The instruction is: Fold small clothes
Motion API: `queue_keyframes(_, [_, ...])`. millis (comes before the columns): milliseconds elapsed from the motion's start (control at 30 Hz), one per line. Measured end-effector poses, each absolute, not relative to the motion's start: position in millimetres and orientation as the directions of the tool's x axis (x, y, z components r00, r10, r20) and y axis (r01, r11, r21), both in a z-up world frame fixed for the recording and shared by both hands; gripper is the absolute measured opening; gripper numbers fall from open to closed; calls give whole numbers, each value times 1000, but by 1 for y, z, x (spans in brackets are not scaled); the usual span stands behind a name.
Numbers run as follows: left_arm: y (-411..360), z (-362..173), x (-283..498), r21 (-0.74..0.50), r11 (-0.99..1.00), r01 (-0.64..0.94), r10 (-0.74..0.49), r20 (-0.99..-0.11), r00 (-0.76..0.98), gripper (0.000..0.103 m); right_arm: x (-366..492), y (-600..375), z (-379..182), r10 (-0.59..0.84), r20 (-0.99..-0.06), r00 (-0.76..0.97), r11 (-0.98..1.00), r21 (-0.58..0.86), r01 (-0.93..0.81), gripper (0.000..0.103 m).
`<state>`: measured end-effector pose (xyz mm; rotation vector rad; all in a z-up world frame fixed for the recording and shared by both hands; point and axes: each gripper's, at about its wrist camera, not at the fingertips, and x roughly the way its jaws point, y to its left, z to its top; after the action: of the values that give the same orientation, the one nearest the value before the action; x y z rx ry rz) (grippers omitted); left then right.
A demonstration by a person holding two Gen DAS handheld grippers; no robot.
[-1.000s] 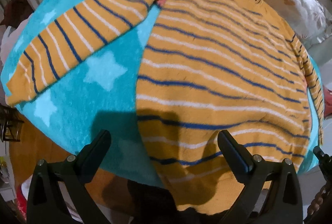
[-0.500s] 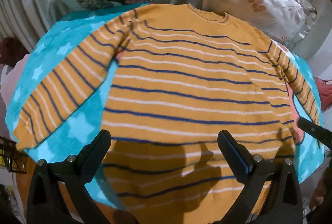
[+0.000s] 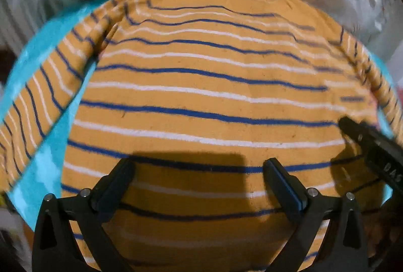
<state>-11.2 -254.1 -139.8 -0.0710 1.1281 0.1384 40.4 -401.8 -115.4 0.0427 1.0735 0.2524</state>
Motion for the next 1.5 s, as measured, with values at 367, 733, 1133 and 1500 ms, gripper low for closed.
queue_keyframes(367, [-255,-144,-23,-2,977,-214,122,-815,567,103,38,-380,-127,170,-837,521,975,67,-211,98])
queue_keyframes(733, [-255,-146,-20,-15,970,-244,135,-800,585,103,28,-390,-128,222,-811,541,973,149,-176,100])
queue_keyframes(1133, [-259,-137,-14,41,974,-221,148,-859,490,103,29,-390,-127,209,-820,533,975,133,-178,101])
queue_keyframes(1500, [-246,-45,-67,15,980,-200,128,-817,562,103,33,-375,-129,161,-852,498,970,42,-241,103])
